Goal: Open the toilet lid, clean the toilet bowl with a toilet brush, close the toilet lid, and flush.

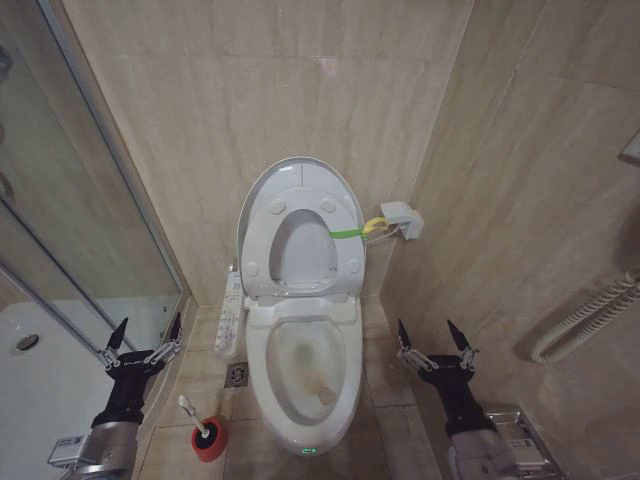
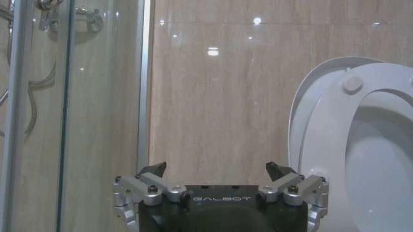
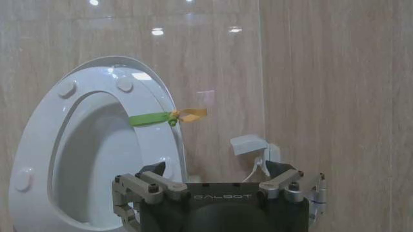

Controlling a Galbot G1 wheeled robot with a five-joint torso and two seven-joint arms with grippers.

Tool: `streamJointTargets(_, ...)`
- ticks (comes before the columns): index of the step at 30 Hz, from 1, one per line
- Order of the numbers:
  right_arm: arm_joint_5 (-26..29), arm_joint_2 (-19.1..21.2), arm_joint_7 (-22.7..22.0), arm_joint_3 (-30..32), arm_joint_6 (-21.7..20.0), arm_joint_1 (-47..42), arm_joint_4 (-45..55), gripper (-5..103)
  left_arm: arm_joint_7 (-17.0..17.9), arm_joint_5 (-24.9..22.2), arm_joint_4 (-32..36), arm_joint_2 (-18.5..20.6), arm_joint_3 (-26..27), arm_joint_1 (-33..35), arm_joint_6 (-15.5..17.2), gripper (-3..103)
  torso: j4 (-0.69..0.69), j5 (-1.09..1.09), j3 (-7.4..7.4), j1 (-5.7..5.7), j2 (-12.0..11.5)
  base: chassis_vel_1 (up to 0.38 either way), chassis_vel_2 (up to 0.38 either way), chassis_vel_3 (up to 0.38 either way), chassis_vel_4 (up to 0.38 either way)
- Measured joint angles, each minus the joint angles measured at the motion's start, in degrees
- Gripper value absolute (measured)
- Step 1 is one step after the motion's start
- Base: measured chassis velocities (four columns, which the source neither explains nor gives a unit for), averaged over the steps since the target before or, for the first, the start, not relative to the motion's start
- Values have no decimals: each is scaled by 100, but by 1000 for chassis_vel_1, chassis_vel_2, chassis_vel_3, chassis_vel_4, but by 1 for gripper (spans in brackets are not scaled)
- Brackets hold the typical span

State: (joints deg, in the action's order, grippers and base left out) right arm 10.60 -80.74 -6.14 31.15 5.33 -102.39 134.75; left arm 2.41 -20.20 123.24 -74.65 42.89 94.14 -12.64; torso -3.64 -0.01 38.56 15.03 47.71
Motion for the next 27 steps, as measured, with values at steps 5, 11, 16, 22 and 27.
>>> streamJointTargets(5,-2,-10,49,60,0,16,6,100,0,0,0,0,0,0,0,100,0,0,0,0,0,0,0,0,0)
streamJointTargets(11,-34,-22,71,45,2,19,12,100,0,0,0,0,0,0,0,100,0,0,0,0,0,0,0,0,0)
streamJointTargets(16,-28,-3,66,44,2,15,21,100,0,0,0,0,0,0,0,100,0,0,0,0,0,0,0,0,0)
streamJointTargets(22,40,68,84,90,7,-44,80,100,0,0,0,0,0,0,0,100,0,0,0,0,0,0,0,0,0)
streamJointTargets(27,72,78,160,116,27,-66,85,100,0,0,0,0,0,0,0,100,0,1,0,0,0,0,0,0,0)
